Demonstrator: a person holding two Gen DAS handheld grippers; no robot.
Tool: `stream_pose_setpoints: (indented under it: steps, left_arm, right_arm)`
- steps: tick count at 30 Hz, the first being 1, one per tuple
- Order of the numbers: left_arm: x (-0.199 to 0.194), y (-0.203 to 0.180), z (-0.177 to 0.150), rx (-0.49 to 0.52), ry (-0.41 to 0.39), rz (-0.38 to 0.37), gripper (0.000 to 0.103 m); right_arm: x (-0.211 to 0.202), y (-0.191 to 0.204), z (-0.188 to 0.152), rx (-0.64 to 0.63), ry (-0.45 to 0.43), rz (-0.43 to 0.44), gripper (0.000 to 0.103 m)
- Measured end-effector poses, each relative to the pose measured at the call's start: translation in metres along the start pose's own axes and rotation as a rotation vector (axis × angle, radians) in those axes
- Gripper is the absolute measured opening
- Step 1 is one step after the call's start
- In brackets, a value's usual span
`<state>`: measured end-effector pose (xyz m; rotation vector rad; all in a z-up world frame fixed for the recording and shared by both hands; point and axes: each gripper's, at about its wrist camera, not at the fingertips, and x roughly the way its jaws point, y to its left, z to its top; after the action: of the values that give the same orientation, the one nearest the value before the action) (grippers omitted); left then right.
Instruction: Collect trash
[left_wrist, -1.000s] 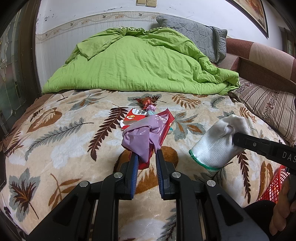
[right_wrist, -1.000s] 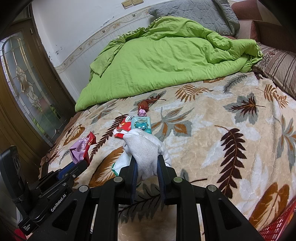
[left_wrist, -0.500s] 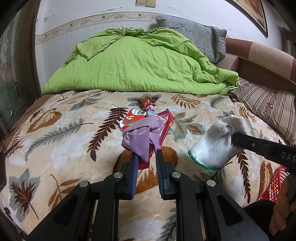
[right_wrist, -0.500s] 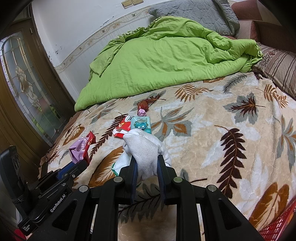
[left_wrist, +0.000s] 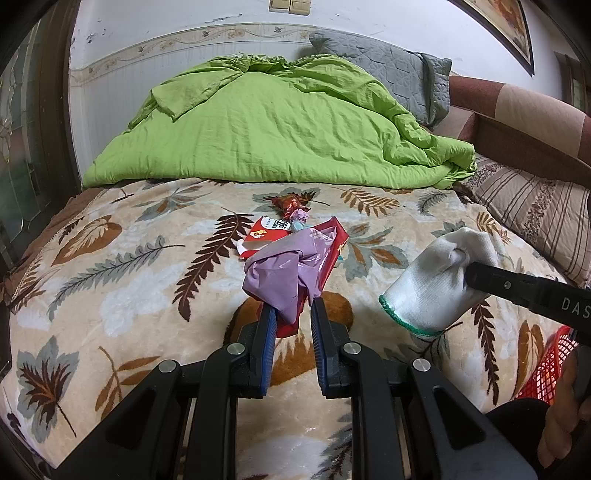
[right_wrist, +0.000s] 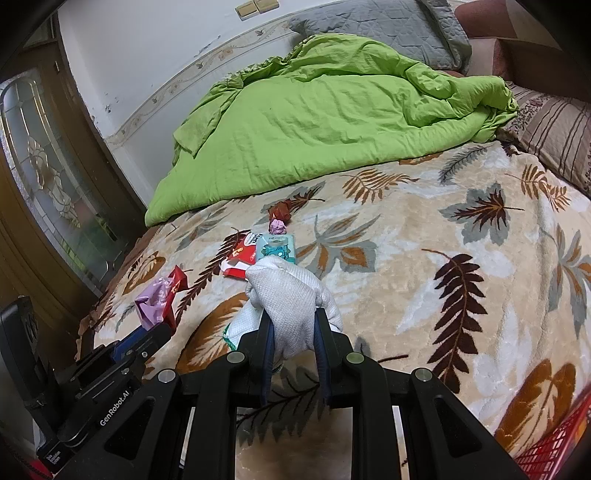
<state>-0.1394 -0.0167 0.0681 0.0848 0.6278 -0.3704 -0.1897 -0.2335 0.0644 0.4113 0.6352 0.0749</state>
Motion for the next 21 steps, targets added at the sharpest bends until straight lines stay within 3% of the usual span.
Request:
stream_pose_setpoints:
  steps: [21]
  left_arm:
    - [-0.005, -0.016, 0.001, 0.026, 0.007, -0.021, 0.018]
  right_arm:
    - [-0.036, -0.017, -0.003, 0.049, -0.024, -0.006, 0.022]
